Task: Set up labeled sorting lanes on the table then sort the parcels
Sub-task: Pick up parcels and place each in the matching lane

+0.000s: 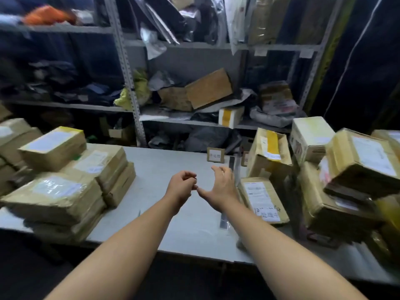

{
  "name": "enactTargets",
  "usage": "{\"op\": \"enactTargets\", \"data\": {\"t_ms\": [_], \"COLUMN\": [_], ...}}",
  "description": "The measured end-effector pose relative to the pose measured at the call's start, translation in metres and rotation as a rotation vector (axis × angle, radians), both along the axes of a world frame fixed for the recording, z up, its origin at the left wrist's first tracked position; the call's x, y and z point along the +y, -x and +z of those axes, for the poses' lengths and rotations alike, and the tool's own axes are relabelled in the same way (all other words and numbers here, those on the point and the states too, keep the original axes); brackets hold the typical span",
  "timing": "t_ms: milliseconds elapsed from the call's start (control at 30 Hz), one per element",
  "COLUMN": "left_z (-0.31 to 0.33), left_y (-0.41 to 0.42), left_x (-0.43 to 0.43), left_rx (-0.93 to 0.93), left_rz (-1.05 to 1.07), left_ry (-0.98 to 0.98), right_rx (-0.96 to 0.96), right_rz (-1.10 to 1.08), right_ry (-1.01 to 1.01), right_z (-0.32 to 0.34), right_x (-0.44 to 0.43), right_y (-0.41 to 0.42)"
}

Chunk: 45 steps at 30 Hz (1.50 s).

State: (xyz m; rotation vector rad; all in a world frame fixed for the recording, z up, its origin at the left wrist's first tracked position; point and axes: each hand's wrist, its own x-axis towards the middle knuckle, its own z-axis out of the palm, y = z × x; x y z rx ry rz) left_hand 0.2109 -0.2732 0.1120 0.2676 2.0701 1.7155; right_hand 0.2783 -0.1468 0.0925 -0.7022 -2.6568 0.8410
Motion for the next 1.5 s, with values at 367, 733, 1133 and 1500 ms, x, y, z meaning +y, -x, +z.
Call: {"op": "enactTargets", "data": {"t_ms": [367, 733, 1133, 1500], "left_z": [0.003, -0.007, 0.008, 0.027], "left_y": [0.119, 0.215, 0.21, 0.16], "left_x": [-0.243, -0.371, -0.345, -0.256], "left_rx": [-0.004, -0.013, 0.038, 0.227], "left_rz": [0.457, 0.614, 0.554, 0.543], "left_ry": [0.042, 0.061, 0.122, 0.142], "right_rx": [-0.064, -0.638, -0.333, -0.057], "right_rz": [0.253, 0.211, 0.102, -0.002], "right_ry": [0.533, 1.183, 1.188, 1.18], "right_z": [-0.016, -0.045, -0.053, -0.016], "right_x": [-0.209, -0.31, -0.299, -0.2], "right_y": [0.18, 0.273, 0.258, 0.166]}}
